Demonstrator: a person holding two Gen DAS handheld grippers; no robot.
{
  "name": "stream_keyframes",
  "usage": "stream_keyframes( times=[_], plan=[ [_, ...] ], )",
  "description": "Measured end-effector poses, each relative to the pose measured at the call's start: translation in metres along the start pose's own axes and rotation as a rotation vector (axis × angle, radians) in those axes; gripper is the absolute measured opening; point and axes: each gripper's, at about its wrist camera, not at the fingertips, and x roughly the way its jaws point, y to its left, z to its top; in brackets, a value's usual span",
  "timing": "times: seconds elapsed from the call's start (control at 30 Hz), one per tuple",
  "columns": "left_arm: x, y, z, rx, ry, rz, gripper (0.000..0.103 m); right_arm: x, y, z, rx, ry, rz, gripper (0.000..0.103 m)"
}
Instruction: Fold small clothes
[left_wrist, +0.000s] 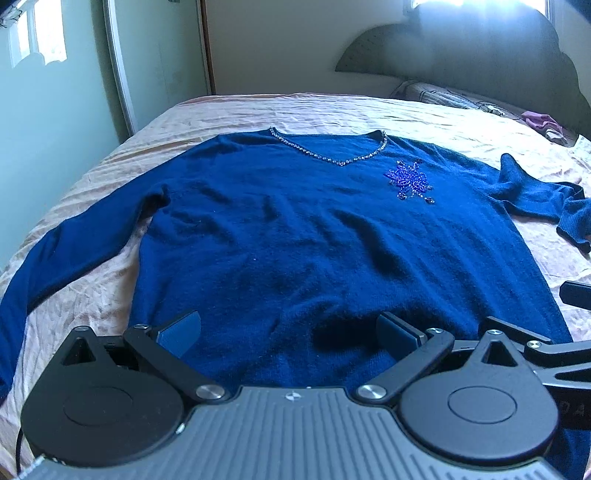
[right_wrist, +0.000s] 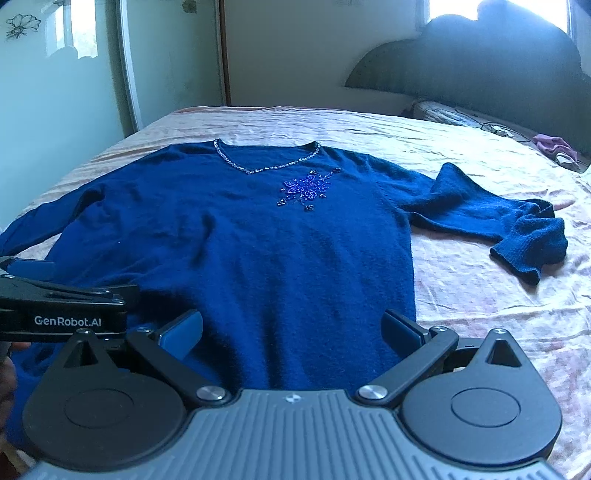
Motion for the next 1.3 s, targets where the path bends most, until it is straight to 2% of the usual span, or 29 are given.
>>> stream_keyframes(
  times=[0.5,0.7,0.87,1.03,1.17,1.3],
  plan=[
    [0.003,-0.001,-0.002,0.015,0.006,0.006,0.103,-0.004,0.002,-0.002,-0.022,-0.035,-0.001,0.103],
    [0.005,-0.001,-0.003,0.009,0.017,0.003,0.103,-0.007,-0.005,-0.002,0.01,-0.06,0.034,0.103],
    [0.005,-0.002,-0.003,0.019,0.018,0.0,0.103,-0.005,-0.001,-0.003,-0.008,-0.046,0.023,0.103],
    [0.005,-0.004,-0.003,0.023,0.017,0.005,0.103,-0.009,0.004,-0.006,-0.077,-0.097,0.012,0.103],
    [0.006,-0.004,-0.002,0.017,0.02,0.002,0.103,-0.012,0.004,-0.005,-0.114,-0.129,0.042,0.103],
    [0.006,-0.004,0.0,0.006,0.023,-0.007,0.103,-0.012,-0.004,-0.002,-0.085,-0.112,0.067,0.103]
  ],
)
